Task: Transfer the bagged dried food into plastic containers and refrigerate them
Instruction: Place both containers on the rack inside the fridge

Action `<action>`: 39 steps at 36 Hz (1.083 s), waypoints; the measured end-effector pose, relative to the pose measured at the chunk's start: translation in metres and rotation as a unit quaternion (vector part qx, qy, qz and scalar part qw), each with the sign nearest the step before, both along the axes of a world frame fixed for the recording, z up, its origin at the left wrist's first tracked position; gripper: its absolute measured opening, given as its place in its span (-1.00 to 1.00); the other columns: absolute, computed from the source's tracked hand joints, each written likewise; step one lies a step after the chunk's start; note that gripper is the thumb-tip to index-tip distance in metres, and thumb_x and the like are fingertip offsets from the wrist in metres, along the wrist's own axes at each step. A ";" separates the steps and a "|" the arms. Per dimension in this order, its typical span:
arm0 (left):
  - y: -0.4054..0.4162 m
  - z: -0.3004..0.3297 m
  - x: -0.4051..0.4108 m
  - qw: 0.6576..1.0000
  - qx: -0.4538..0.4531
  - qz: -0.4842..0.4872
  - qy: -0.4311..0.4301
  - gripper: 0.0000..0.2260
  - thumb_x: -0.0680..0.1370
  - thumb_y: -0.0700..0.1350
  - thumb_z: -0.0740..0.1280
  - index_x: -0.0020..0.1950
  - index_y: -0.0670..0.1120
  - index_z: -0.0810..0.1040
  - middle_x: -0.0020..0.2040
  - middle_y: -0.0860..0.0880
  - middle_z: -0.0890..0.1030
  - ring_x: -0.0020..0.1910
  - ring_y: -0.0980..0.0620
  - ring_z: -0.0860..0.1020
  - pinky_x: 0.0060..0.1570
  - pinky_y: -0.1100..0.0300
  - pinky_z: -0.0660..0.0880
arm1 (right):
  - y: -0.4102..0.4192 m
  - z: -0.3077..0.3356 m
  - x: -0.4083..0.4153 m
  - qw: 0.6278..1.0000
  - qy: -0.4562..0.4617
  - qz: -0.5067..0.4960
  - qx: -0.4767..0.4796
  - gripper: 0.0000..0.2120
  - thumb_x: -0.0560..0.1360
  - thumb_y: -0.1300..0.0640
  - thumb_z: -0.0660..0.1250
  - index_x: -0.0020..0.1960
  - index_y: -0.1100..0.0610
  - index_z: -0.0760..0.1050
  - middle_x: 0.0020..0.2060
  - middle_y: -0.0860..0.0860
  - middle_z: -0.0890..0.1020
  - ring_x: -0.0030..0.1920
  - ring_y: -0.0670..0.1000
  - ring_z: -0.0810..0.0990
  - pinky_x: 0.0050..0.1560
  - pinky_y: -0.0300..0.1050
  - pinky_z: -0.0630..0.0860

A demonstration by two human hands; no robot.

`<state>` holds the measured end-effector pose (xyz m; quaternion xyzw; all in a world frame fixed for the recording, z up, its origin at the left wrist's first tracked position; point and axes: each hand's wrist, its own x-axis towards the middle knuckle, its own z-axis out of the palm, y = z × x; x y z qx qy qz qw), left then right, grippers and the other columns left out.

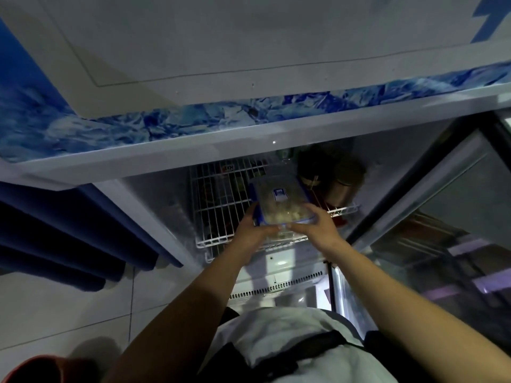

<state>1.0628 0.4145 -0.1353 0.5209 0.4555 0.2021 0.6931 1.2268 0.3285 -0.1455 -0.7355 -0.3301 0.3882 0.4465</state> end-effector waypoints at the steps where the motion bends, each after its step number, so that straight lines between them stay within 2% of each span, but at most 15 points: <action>1: 0.003 0.000 0.004 1.000 0.001 0.008 0.000 -0.27 0.36 -0.37 0.56 0.46 -0.06 0.38 0.17 -0.02 0.65 0.09 -0.02 0.64 -0.07 0.15 0.64 | 0.004 -0.002 0.003 1.000 -0.007 0.003 0.002 -0.34 0.19 -0.03 0.64 0.25 0.04 0.57 0.18 0.04 0.62 0.18 0.02 0.60 0.23 0.02 0.54; 4: 0.011 0.002 0.011 0.999 0.013 0.027 0.024 -0.32 0.40 -0.38 0.53 0.43 -0.01 0.37 0.18 0.02 0.58 0.07 0.01 0.60 -0.18 0.28 0.61 | 0.018 0.003 0.006 1.000 -0.023 0.000 -0.012 -0.47 0.29 0.13 0.63 0.22 0.15 0.59 0.07 0.06 0.68 0.11 0.06 0.64 0.20 0.02 0.56; 7: 0.020 0.002 0.017 0.999 0.014 0.027 0.024 -0.32 0.42 -0.49 0.44 0.48 -0.14 0.36 0.28 -0.08 0.54 0.23 -0.09 0.54 -0.02 0.25 0.60 | 0.031 0.005 0.010 0.998 -0.051 0.015 -0.034 -0.61 0.38 0.20 0.56 0.17 0.22 0.60 0.03 0.09 0.69 0.08 0.08 0.64 0.18 -0.02 0.55; 9: 0.024 0.000 0.020 0.998 0.050 -0.004 0.043 -0.35 0.43 -0.51 0.41 0.48 -0.19 0.35 0.28 -0.12 0.52 0.22 -0.06 0.51 -0.14 0.42 0.55 | 0.037 0.005 0.014 0.993 -0.081 0.047 -0.067 -0.60 0.41 0.09 0.54 0.20 0.20 0.60 0.08 0.11 0.68 0.14 0.10 0.61 0.23 0.02 0.52; 10: 0.026 -0.003 0.021 0.993 0.083 -0.033 0.072 -0.36 0.45 -0.47 0.41 0.50 -0.19 0.34 0.32 -0.13 0.49 0.27 -0.08 0.49 -0.12 0.45 0.53 | 0.039 0.004 0.016 0.988 -0.111 0.064 -0.089 -0.53 0.41 -0.03 0.52 0.23 0.18 0.60 0.13 0.11 0.67 0.18 0.11 0.60 0.25 0.03 0.51; 12: 0.030 -0.009 0.022 0.970 0.146 -0.114 0.155 -0.27 0.48 -0.31 0.47 0.58 -0.07 0.22 0.53 -0.12 0.28 0.47 -0.15 0.35 0.19 0.26 0.51 | 0.043 0.000 0.022 0.968 -0.186 0.091 -0.140 -0.32 0.34 -0.33 0.40 0.27 0.12 0.59 0.20 0.12 0.64 0.23 0.16 0.57 0.26 0.05 0.50; 14: 0.034 -0.012 0.019 0.938 0.172 -0.181 0.240 -0.14 0.49 -0.15 0.49 0.62 0.09 0.02 0.63 -0.07 -0.02 0.58 -0.12 0.12 0.39 -0.02 0.41 | 0.045 -0.001 0.025 0.952 -0.226 0.107 -0.176 -0.25 0.34 -0.42 0.30 0.32 0.08 0.54 0.26 0.14 0.60 0.26 0.19 0.53 0.26 0.07 0.49; 15: 0.037 -0.013 0.018 0.929 0.177 -0.196 0.259 -0.12 0.49 -0.10 0.49 0.62 0.14 -0.03 0.64 -0.06 -0.08 0.59 -0.12 0.09 0.42 -0.06 0.38 | 0.046 -0.001 0.026 0.944 -0.245 0.112 -0.189 -0.29 0.39 -0.40 0.28 0.34 0.06 0.52 0.29 0.13 0.56 0.29 0.21 0.49 0.28 0.08 0.46; 19: 0.045 -0.012 0.021 0.875 0.230 -0.271 0.328 -0.17 0.53 -0.04 0.44 0.63 0.10 -0.04 0.64 -0.09 -0.04 0.60 -0.15 0.06 0.50 -0.02 0.21 | 0.046 -0.005 0.027 0.900 -0.340 0.136 -0.235 -0.51 0.55 -0.28 0.18 0.32 -0.01 0.52 0.28 0.11 0.53 0.33 0.25 0.39 0.34 0.20 0.33; 24: 0.043 -0.030 0.017 0.850 0.258 -0.286 0.360 -0.14 0.49 0.15 0.42 0.61 0.22 -0.08 0.65 -0.06 -0.03 0.60 -0.21 0.00 0.53 -0.11 0.15 | 0.030 -0.009 0.019 0.888 -0.362 0.155 -0.238 -0.49 0.56 -0.17 0.23 0.49 -0.15 0.29 0.42 0.08 0.38 0.47 0.21 0.18 0.43 0.30 0.16; 26: 0.034 -0.040 0.014 0.847 0.286 -0.270 0.358 -0.12 0.45 0.19 0.44 0.59 0.28 -0.07 0.65 -0.03 -0.04 0.59 -0.23 0.06 0.50 -0.14 0.21 | 0.021 -0.011 0.015 0.884 -0.375 0.153 -0.234 -0.45 0.55 -0.15 0.23 0.52 -0.15 0.22 0.45 0.04 0.31 0.51 0.17 0.11 0.43 0.33 0.11; 29: 0.021 -0.046 0.013 0.848 0.302 -0.247 0.360 -0.03 0.37 0.12 0.50 0.54 0.38 -0.11 0.65 0.00 -0.12 0.53 -0.26 0.24 0.38 -0.18 0.38 | 0.013 -0.015 0.010 0.890 -0.373 0.143 -0.222 -0.44 0.54 -0.15 0.23 0.51 -0.14 0.21 0.46 0.02 0.28 0.52 0.14 0.10 0.41 0.34 0.14; 31: 0.021 -0.049 0.013 0.850 0.296 -0.247 0.359 -0.02 0.36 0.08 0.49 0.54 0.39 -0.13 0.65 0.01 -0.15 0.49 -0.26 0.31 0.35 -0.18 0.41 | 0.015 -0.015 0.007 0.893 -0.368 0.134 -0.223 -0.43 0.54 -0.16 0.23 0.51 -0.14 0.21 0.48 0.02 0.26 0.53 0.15 0.07 0.42 0.35 0.12; 36: 0.027 -0.048 0.008 0.843 0.299 -0.264 0.362 -0.03 0.36 0.20 0.49 0.53 0.39 -0.14 0.65 -0.01 -0.09 0.57 -0.25 0.14 0.46 -0.21 0.24 | 0.014 -0.010 0.005 0.886 -0.362 0.151 -0.246 -0.35 0.52 -0.21 0.23 0.55 -0.15 0.12 0.56 0.02 0.12 0.58 0.19 -0.11 0.46 0.41 -0.03; 39: 0.015 -0.031 -0.001 0.838 0.300 -0.270 0.367 -0.06 0.43 0.15 0.46 0.58 0.31 -0.15 0.65 -0.01 -0.13 0.59 -0.24 -0.01 0.51 -0.24 0.06 | 0.004 -0.002 -0.001 0.884 -0.364 0.156 -0.247 -0.32 0.52 -0.24 0.21 0.56 -0.16 0.06 0.59 0.02 0.05 0.58 0.19 -0.19 0.47 0.39 -0.07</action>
